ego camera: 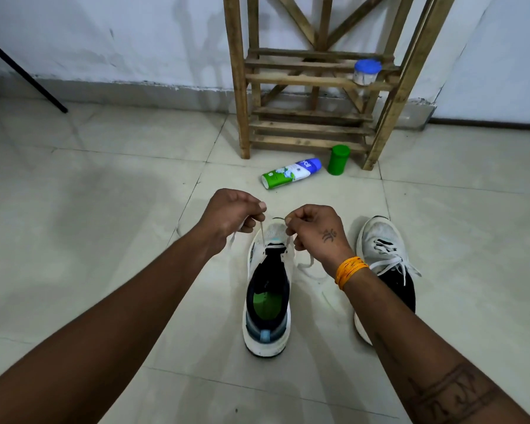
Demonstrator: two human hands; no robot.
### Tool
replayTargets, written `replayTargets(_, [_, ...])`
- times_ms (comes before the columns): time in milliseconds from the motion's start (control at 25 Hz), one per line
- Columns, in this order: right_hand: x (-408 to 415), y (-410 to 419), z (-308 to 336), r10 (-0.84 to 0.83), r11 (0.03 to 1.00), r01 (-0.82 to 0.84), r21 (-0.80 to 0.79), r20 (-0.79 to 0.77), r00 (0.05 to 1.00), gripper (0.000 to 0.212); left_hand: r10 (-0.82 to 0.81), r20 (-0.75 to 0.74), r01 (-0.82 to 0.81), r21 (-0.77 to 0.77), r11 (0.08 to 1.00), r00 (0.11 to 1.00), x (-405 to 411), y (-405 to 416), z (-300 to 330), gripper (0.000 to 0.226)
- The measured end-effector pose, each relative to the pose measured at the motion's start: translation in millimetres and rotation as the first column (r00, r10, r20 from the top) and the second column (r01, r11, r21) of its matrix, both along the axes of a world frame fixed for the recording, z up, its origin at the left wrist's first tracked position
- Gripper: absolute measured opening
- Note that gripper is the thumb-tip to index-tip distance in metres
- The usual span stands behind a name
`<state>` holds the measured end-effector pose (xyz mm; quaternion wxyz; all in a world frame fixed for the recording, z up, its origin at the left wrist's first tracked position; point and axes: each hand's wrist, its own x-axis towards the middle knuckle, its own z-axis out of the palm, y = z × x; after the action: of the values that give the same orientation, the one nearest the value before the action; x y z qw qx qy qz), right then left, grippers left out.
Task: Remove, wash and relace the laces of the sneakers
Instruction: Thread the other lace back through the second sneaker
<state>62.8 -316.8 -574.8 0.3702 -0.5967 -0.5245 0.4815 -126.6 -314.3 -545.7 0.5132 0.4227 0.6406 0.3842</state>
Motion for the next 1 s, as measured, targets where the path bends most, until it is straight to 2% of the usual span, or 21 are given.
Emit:
replayTargets(320, [-2, 8, 91, 0.046, 0.999, -0.045, 0.010, -0.126, 0.991, 0.013, -0.054, 0.094, 0.042, 0.118, 0.992, 0.994, 11, -6, 71, 0.016])
replayTargets(600, [-5, 13, 164, 0.118, 0.991, -0.104, 0.082, -0.190, 0.975, 0.011, -0.055, 0.218, 0.026, 0.134, 0.991, 0.974, 14, -4, 136, 0.016])
replayTargets(800, [-6, 15, 206, 0.154, 0.981, -0.128, 0.145, -0.186, 0.970, 0.015, -0.066, 0.329, 0.019, 0.143, 0.990, 0.942, 15, -2, 175, 0.019])
replayTargets(1000, [-3, 18, 247, 0.142, 0.975, -0.112, 0.193, -0.149, 0.979, 0.011, -0.062, 0.328, 0.000, 0.187, 0.982, 0.943, 17, -1, 214, 0.019])
